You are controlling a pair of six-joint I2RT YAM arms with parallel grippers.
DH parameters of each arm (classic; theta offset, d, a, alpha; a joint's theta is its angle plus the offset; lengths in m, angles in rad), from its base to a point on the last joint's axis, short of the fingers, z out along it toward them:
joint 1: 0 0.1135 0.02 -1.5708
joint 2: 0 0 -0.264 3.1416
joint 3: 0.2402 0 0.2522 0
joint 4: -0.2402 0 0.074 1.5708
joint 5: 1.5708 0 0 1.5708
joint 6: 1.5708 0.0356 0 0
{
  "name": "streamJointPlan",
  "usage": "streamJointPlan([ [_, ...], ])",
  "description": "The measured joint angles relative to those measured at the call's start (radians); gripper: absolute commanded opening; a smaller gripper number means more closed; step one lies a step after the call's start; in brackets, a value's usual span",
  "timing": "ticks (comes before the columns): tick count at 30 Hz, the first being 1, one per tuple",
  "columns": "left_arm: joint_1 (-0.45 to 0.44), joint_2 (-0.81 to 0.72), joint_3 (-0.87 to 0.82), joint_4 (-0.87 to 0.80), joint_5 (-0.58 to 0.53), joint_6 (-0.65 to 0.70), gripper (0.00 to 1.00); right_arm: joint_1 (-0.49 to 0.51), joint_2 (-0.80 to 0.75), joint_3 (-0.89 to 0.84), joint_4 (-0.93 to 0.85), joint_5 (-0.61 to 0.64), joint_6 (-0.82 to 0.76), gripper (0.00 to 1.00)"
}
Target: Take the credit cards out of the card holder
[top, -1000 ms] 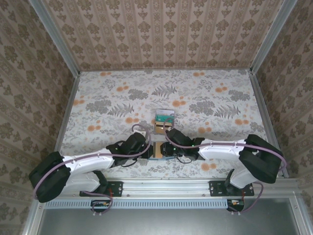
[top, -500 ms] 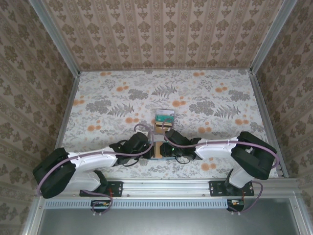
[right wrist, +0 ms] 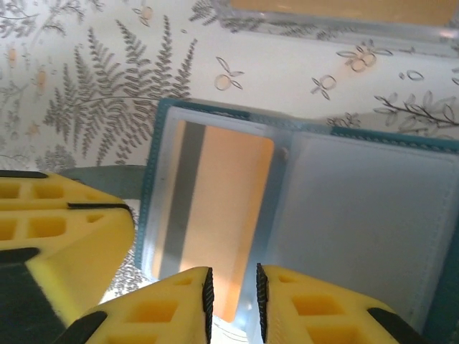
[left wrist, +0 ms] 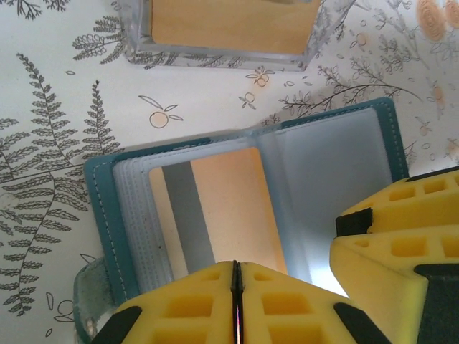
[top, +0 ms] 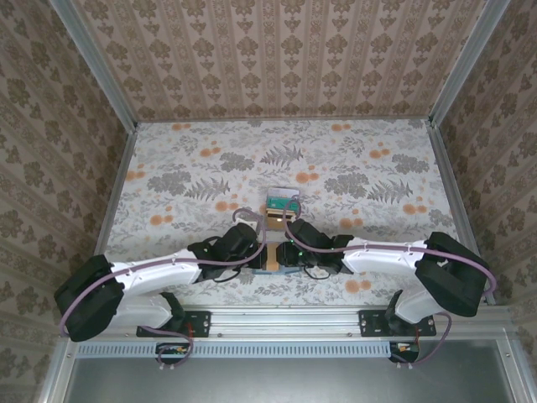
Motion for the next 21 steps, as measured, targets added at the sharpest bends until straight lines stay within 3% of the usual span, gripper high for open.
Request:
streamJointPlan([
  [5,0.004,0.006,0.0,0.003,0.004,0.004,0.0,0.0,0.03,0.037,0.018,-0.018,-0.002,0.26],
  [21,0.027,0.052,-0.05,0.014,0.002,-0.016,0.0,-0.023,0.115,-0.006,0.103,-0.053,0.034,0.24],
])
